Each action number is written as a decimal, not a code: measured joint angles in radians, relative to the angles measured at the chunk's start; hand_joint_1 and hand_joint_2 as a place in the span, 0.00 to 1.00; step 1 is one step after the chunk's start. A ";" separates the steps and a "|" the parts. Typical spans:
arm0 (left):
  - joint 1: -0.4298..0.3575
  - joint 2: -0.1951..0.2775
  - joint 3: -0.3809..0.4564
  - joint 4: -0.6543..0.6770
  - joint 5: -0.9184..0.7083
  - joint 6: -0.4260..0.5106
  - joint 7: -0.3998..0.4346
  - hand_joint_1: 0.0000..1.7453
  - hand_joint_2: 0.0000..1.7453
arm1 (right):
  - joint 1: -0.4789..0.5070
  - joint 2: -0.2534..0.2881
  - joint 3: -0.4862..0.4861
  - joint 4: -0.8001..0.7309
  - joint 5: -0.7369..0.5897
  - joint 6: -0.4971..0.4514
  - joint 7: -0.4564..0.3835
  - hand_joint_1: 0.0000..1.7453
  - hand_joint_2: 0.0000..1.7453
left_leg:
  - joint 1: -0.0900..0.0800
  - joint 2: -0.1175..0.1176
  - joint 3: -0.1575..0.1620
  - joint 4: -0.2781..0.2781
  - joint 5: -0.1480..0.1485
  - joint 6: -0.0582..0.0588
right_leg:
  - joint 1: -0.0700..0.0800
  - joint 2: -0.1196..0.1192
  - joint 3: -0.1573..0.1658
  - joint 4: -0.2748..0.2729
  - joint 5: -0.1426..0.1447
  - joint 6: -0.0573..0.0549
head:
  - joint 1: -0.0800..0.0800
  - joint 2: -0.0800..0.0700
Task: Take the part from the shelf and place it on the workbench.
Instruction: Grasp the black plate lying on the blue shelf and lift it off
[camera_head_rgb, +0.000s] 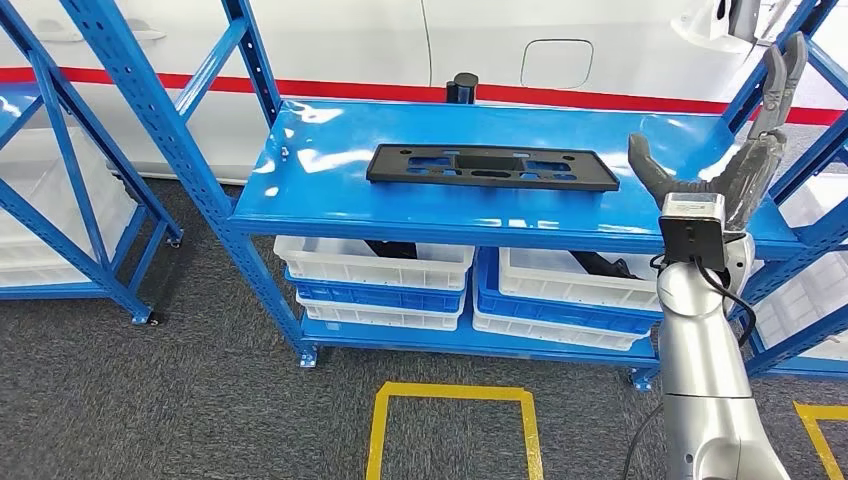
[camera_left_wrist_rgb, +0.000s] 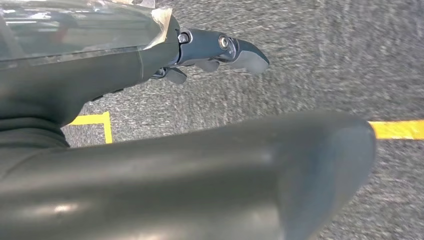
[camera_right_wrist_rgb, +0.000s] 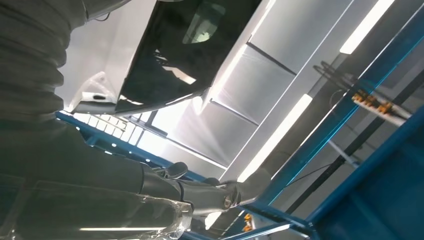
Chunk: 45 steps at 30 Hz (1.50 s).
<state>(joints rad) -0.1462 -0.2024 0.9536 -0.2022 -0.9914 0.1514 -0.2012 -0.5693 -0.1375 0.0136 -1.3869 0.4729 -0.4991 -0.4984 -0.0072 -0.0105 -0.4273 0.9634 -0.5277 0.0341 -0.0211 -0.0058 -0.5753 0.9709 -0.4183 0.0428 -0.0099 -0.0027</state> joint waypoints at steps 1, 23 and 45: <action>-0.002 0.000 -0.001 0.000 0.000 0.000 0.000 0.00 0.00 | -0.002 -0.001 -0.001 -0.007 0.000 0.000 0.000 0.00 1.00 | 0.003 0.003 -0.016 0.041 0.015 -0.003 | -0.002 0.004 0.010 0.000 -0.008 -0.014 | 0.000 0.000; -0.004 -0.001 -0.013 0.001 -0.002 -0.006 -0.014 0.00 0.00 | 0.010 0.006 0.000 -0.032 0.014 0.003 0.014 0.00 1.00 | -0.022 -0.031 -0.269 0.008 0.218 0.043 | 0.015 0.018 0.082 0.231 -0.313 -0.021 | -0.001 0.000; 0.002 0.000 -0.012 0.000 0.007 -0.033 -0.051 0.00 0.00 | 0.036 0.010 0.003 -0.035 0.057 0.028 0.018 0.00 1.00 | 0.011 0.008 -0.264 0.080 0.172 -0.021 | -0.003 0.006 0.089 0.026 -0.113 -0.020 | -0.015 0.000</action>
<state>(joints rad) -0.1444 -0.2022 0.9419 -0.2018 -0.9847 0.1186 -0.2519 -0.5338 -0.1271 0.0166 -1.4217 0.5301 -0.4707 -0.4802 0.0034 -0.0025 -0.6912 1.0437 -0.3554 0.0127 -0.0242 0.0001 -0.4866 0.9966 -0.5315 0.0228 -0.0254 -0.0027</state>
